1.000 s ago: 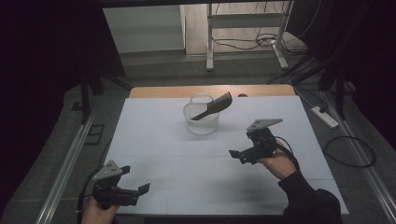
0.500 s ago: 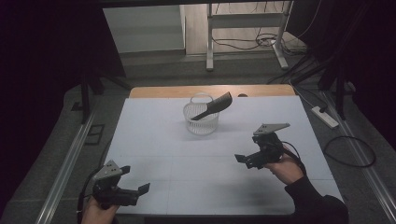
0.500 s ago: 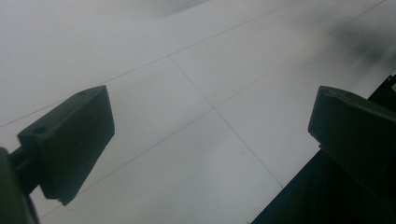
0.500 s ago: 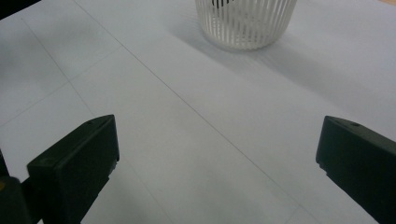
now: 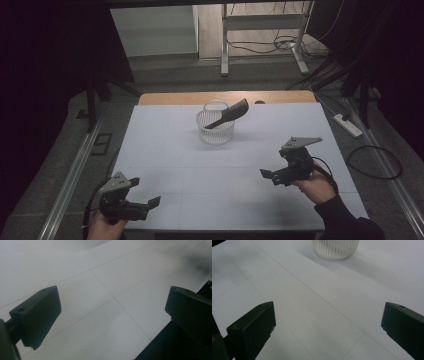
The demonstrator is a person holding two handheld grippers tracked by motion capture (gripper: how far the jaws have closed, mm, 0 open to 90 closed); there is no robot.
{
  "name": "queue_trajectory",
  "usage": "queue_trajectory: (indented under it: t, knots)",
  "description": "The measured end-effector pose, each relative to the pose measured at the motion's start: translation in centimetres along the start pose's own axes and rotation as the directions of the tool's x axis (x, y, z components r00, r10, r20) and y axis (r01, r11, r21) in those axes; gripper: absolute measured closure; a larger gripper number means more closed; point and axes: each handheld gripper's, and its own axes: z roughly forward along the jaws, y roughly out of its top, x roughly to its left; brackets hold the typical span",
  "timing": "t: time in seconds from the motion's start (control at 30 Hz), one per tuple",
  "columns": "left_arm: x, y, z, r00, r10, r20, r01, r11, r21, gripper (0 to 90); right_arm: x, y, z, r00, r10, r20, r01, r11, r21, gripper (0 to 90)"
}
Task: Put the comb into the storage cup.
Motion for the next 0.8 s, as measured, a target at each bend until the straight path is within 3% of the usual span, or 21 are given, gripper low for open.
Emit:
queue_trajectory:
  t: [0.23, 0.8]
  knots:
    - [0.0, 0.0, 0.0, 1.0, -0.004, -0.001, 0.004, 1.0, -0.001, 1.2, -0.3, -0.9, -1.0, 0.999, 0.014, 0.043, -0.014, 1.0, -0.007, 0.0]
    - [0.1, 0.0, -0.1, 0.9998, -0.016, -0.015, 0.016, 0.9998, -0.01, 0.8, -0.4, -3.0, -2.9, 0.997, 0.031, 0.071, -0.031, 1.0, 0.0, 0.0]
